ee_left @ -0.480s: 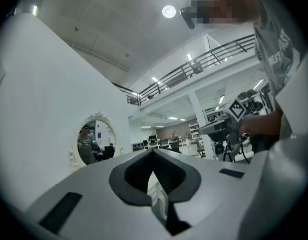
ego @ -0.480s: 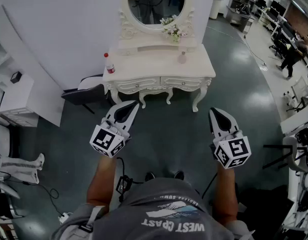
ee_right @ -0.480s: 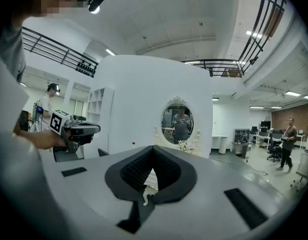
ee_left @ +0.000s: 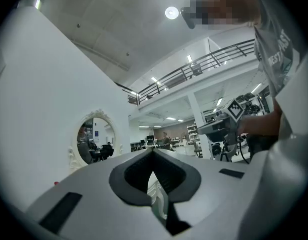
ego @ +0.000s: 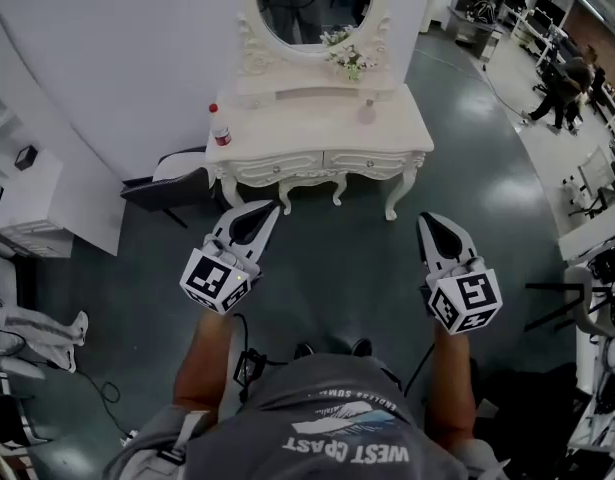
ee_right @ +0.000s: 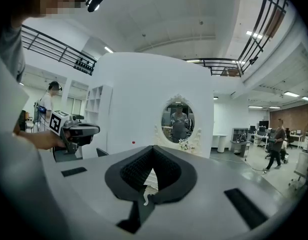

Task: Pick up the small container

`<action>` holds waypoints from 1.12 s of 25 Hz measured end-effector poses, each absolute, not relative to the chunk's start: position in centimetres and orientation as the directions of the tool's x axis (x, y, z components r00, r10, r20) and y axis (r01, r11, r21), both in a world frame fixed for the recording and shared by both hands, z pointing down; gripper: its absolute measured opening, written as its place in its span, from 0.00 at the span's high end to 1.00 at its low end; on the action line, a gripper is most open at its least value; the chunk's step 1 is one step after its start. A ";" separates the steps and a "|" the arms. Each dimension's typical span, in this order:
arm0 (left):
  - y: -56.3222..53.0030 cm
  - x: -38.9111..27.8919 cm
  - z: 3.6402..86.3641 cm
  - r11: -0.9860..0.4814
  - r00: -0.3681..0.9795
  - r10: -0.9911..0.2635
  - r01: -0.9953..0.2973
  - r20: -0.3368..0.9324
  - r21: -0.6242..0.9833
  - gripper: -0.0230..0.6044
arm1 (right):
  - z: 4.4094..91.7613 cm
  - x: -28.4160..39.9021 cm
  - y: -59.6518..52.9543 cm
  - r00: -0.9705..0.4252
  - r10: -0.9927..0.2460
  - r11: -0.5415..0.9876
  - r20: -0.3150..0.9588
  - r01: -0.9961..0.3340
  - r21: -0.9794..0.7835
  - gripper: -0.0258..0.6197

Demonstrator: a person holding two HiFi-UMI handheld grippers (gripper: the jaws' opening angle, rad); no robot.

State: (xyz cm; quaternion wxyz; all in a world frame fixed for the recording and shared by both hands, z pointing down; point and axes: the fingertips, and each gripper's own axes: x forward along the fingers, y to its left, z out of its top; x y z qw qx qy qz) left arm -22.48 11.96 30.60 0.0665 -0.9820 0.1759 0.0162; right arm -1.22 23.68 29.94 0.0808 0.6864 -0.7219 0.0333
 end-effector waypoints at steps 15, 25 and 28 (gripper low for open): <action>8.0 -19.8 32.5 -0.914 0.920 -0.390 -0.392 -0.038 -0.103 0.94 | 31.3 2.7 18.4 -0.102 -0.985 0.103 0.141 -0.995 0.001 0.92; 5.0 -15.1 32.2 -0.860 0.867 -0.497 -0.495 -0.017 -0.120 0.94 | 31.6 9.1 12.2 -0.218 -0.967 0.217 0.134 -0.976 -0.021 0.92; 4.5 -13.7 32.2 -0.843 0.851 -0.525 -0.523 -0.014 -0.124 0.94 | 31.7 10.7 10.8 -0.251 -0.959 0.249 0.131 -0.968 -0.026 0.92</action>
